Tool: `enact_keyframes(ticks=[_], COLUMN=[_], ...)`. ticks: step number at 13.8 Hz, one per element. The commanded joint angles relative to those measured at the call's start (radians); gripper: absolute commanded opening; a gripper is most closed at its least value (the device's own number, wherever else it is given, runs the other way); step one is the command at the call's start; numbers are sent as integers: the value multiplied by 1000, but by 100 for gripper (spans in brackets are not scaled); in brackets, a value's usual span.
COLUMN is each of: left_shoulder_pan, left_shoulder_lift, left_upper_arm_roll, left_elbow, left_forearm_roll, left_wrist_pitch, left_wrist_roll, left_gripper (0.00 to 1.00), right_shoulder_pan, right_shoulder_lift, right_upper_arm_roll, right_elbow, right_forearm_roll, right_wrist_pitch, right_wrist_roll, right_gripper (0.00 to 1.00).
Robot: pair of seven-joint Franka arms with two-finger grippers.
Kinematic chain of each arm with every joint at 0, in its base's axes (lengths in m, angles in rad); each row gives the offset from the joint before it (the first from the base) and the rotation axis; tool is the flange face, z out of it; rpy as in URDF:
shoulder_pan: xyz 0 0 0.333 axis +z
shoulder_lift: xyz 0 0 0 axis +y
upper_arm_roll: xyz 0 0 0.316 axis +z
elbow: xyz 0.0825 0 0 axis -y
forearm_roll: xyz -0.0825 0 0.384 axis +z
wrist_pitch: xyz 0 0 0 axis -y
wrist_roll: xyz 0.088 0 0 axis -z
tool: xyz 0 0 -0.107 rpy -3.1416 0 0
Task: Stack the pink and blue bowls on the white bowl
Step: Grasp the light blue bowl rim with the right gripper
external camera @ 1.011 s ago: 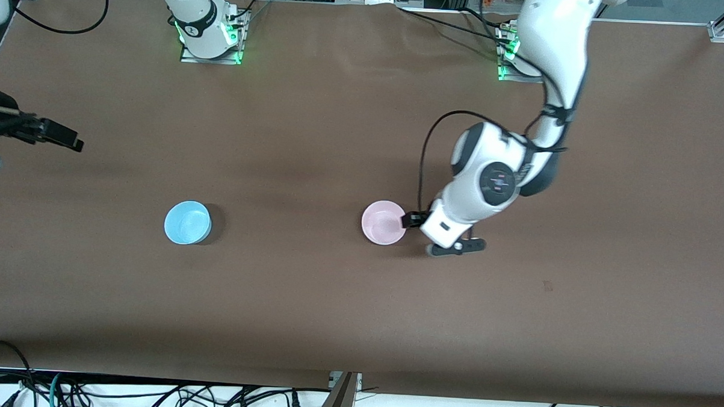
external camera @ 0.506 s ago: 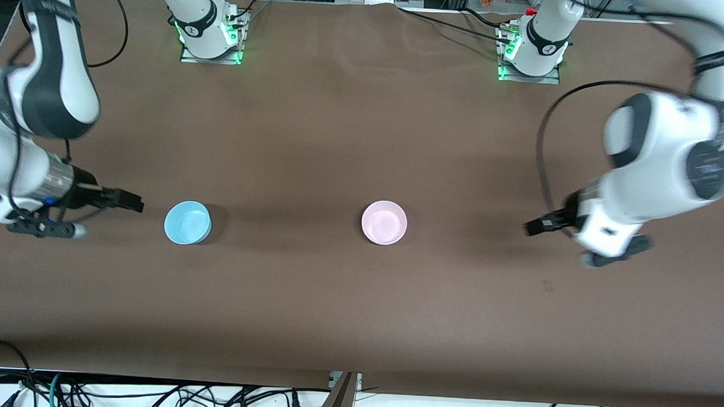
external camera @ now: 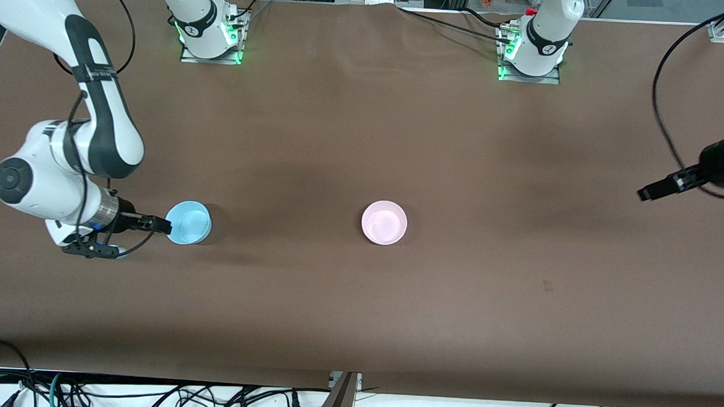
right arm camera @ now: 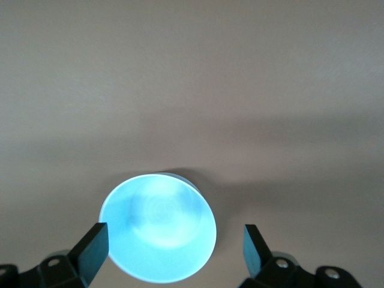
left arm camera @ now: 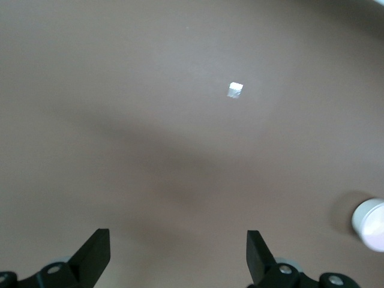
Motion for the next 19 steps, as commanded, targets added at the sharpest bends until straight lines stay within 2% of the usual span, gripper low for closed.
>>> enact_keyframes(ticks=[1, 4, 7, 11, 16, 18, 19], left_shoulder_pan=[30, 27, 24, 21, 7, 12, 8], left_shoulder_lift=[-41, -61, -62, -63, -73, -73, -72], left_upper_arm_roll=[-18, -59, -97, -97, -96, -96, -96], left_elbow=[-18, -15, -6, 22, 46, 57, 58], left_forearm_roll=[32, 76, 81, 94, 90, 90, 88], left_wrist_pitch=[-42, -86, -88, -119, -159, -160, -160], left_wrist_roll=[110, 109, 93, 102, 107, 160, 186], left_gripper=[100, 100, 100, 100, 100, 100, 100], right_shoulder_pan=[2, 0, 0, -1, -1, -1, -1], right_shoulder_lift=[-23, -25, -31, -22, -11, -11, -11], right_upper_arm_roll=[0, -2, -8, -43, -46, -46, -46], right_elbow=[-116, -203, -231, -231, -243, -265, -266], right_forearm_roll=[6, 2, -6, -7, -6, -6, -6], right_wrist_pitch=[97, 183, 187, 216, 259, 293, 295], right_wrist_roll=[6, -6, -20, -105, -112, -112, -110], right_gripper=[99, 99, 99, 99, 99, 97, 93])
